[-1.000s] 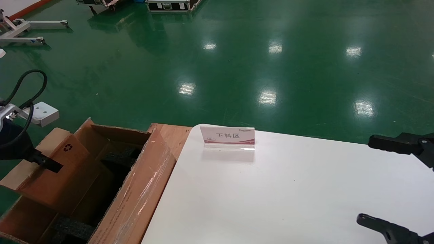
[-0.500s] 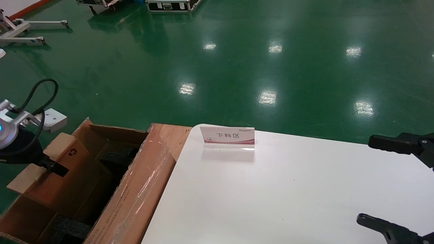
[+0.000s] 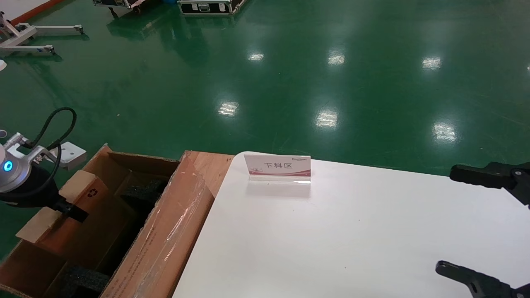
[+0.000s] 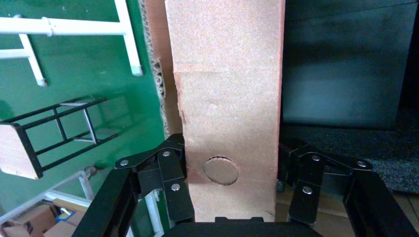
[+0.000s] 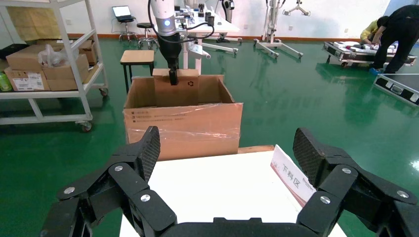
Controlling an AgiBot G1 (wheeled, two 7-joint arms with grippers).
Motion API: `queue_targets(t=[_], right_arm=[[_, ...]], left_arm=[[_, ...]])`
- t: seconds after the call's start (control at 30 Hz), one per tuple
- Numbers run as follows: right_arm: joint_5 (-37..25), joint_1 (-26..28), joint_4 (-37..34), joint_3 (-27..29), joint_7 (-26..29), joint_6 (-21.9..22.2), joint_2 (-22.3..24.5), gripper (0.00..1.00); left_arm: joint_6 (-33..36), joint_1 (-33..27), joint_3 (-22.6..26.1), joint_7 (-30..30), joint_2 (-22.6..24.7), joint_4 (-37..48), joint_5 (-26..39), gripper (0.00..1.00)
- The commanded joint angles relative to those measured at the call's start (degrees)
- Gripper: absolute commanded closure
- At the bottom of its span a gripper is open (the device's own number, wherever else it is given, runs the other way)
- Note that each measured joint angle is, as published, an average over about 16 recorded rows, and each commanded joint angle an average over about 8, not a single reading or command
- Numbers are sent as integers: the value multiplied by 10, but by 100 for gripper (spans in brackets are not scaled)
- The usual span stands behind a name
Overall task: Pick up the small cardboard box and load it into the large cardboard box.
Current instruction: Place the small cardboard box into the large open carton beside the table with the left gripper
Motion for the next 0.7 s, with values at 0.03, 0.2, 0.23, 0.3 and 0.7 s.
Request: queue_targets(t=[0.03, 0.2, 0.23, 0.3, 0.7], right_arm=[[0, 0, 0, 0, 0, 0, 0, 0], [0, 0, 0, 0, 0, 0, 0, 0], [0, 0, 0, 0, 0, 0, 0, 0], [0, 0, 0, 0, 0, 0, 0, 0], [0, 0, 0, 0, 0, 0, 0, 0]], left_arm=[[-4, 6, 0, 2, 1, 4, -2, 46], [-9, 10, 0, 4, 1, 6, -3, 0], [-9, 10, 0, 4, 1, 6, -3, 0], [-9, 10, 0, 4, 1, 6, -3, 0], [-5, 7, 0, 3, 0, 5, -3, 0]])
